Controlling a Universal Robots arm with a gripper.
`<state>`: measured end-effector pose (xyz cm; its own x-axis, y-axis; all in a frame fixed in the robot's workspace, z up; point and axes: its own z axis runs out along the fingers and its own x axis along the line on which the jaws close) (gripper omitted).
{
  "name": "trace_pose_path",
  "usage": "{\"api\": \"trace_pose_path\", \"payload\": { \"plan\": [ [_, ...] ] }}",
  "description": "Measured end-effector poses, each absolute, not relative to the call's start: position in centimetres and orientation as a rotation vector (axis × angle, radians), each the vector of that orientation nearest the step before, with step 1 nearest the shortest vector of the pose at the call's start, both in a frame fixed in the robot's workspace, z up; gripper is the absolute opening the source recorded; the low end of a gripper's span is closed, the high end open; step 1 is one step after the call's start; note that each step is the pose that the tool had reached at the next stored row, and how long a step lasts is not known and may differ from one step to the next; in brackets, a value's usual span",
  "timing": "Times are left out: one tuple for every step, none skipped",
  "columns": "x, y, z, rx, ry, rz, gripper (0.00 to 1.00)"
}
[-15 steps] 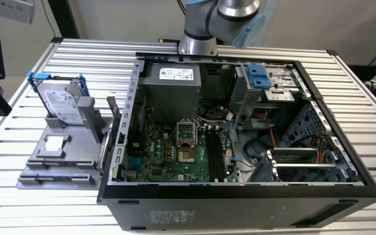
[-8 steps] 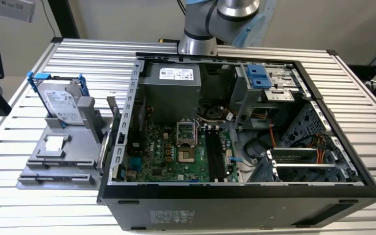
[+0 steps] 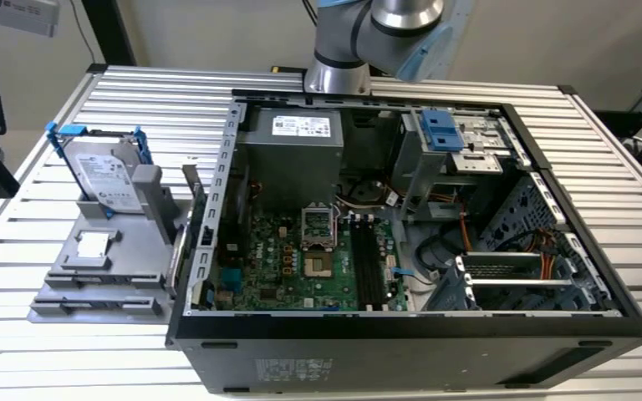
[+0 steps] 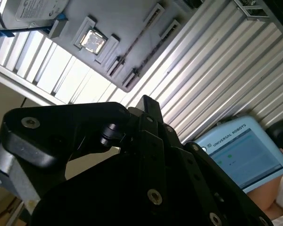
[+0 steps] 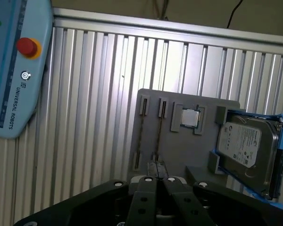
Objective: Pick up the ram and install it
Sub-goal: 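Pick up the ram and move it above insertion slot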
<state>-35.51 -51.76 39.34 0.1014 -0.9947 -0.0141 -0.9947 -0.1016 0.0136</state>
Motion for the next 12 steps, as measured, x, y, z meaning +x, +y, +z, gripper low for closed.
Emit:
{"api": "trace_pose_path", "payload": {
  "plan": [
    [-35.51,-51.76,39.34,2.331,-2.105,-0.031,0.0],
    [-35.51,-51.76,39.34,2.331,-2.105,-0.03,1.0],
    [-35.51,-51.76,39.35,2.331,-2.105,-0.03,1.0],
    [-35.52,-51.75,39.35,2.331,-2.105,-0.03,1.0],
    [-35.51,-51.76,39.35,2.33,-2.105,-0.03,1.0],
    [-35.52,-51.76,39.34,2.33,-2.105,-0.03,1.0],
    [-35.51,-51.76,39.34,2.33,-2.105,-0.03,1.0],
    [-35.52,-51.76,39.34,2.33,-2.105,-0.03,1.0],
    [-35.51,-51.76,39.34,2.33,-2.105,-0.03,1.0],
    [-35.52,-51.76,39.34,2.33,-2.105,-0.03,1.0],
    [-35.51,-51.76,39.34,2.33,-2.104,-0.029,1.0],
    [-35.52,-51.76,39.34,2.33,-2.104,-0.029,1.0]
  ]
}}
